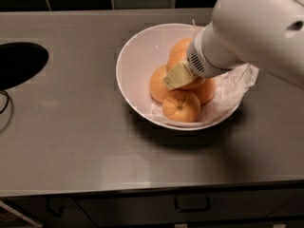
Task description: Pick orange from white bowl
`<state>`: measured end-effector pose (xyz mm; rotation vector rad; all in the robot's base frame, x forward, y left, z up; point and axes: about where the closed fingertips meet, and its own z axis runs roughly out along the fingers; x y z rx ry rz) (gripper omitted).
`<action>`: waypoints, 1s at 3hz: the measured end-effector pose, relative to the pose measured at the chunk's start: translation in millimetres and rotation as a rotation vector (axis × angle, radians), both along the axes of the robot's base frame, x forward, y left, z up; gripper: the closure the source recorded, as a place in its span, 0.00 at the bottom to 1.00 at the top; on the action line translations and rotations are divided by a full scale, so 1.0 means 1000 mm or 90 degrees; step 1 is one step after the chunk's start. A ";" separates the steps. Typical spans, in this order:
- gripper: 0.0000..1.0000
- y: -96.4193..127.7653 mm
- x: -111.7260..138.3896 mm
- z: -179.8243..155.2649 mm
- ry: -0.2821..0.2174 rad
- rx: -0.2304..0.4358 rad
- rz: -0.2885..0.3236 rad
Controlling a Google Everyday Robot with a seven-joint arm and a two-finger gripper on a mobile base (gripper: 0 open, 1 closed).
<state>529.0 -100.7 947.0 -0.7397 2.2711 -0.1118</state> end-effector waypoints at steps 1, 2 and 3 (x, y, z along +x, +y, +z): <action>1.00 -0.012 -0.011 0.022 0.004 -0.040 0.038; 1.00 -0.025 -0.019 0.042 -0.004 -0.055 0.058; 1.00 -0.032 -0.024 0.054 -0.009 -0.062 0.069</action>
Offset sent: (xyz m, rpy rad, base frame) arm -0.0265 -0.0443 0.0558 -0.1122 -0.0014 0.1249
